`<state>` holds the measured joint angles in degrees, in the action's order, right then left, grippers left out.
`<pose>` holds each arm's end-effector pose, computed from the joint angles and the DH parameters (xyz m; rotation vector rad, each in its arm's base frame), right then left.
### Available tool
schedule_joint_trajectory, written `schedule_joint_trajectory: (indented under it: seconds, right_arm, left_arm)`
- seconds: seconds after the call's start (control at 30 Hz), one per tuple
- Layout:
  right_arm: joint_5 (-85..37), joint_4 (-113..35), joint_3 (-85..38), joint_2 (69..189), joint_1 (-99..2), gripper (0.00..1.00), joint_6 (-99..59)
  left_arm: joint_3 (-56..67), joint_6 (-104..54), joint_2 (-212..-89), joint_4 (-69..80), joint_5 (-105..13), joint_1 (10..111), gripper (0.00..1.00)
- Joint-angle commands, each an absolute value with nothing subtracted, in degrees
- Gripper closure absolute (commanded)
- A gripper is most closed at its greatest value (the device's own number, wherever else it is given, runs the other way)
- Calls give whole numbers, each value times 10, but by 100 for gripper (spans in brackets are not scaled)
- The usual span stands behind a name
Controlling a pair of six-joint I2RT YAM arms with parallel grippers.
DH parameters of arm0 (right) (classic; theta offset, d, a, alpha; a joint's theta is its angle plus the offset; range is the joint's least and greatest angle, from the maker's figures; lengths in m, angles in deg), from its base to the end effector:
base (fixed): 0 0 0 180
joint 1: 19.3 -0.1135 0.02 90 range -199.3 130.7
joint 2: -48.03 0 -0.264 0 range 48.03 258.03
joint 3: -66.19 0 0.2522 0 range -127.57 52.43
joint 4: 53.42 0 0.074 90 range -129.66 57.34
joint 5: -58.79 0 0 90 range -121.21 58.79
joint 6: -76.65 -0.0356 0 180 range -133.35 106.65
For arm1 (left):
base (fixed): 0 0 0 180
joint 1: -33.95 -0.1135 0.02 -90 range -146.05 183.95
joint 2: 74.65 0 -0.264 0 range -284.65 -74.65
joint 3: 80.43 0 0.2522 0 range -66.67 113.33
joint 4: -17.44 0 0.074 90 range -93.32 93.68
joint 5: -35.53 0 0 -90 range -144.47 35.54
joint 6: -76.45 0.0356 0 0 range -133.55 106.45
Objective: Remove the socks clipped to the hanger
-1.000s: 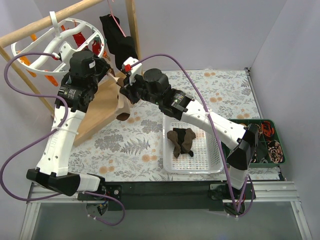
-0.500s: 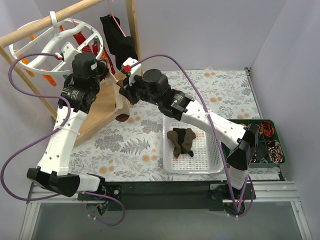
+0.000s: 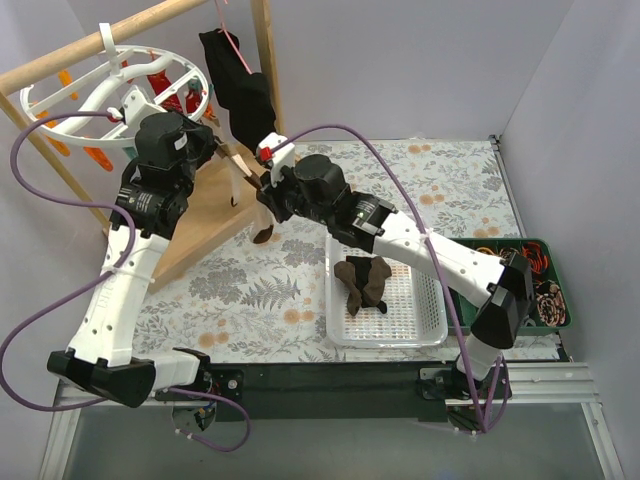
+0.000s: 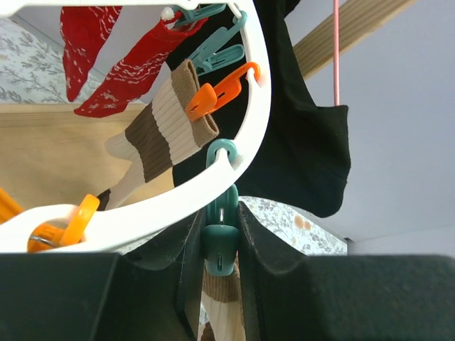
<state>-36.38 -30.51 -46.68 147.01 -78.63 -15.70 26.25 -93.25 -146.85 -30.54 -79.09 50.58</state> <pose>0.2140 0.3546 0.4176 -0.7887 1.5971 0.7100 0.2444 -0.0575 0.4828 -1.2275 1.3974 -0.8099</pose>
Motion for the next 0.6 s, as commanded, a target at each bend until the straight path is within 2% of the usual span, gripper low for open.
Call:
schedule_joint_trajectory:
  seconds: [0.0, 0.4, 0.57]
  right_arm:
    - [-406, -318, -408, 1402, -787, 99, -145]
    - [-425, -311, -307, 1320, -771, 99, -156]
    - [-439, -280, -282, 1289, -767, 99, -164]
  left_arm:
    - [249, -916, -1438, -273, -770, 504, 100]
    - [213, -863, -1408, -230, -746, 504, 100]
    - [189, -846, -1389, -195, -694, 504, 100]
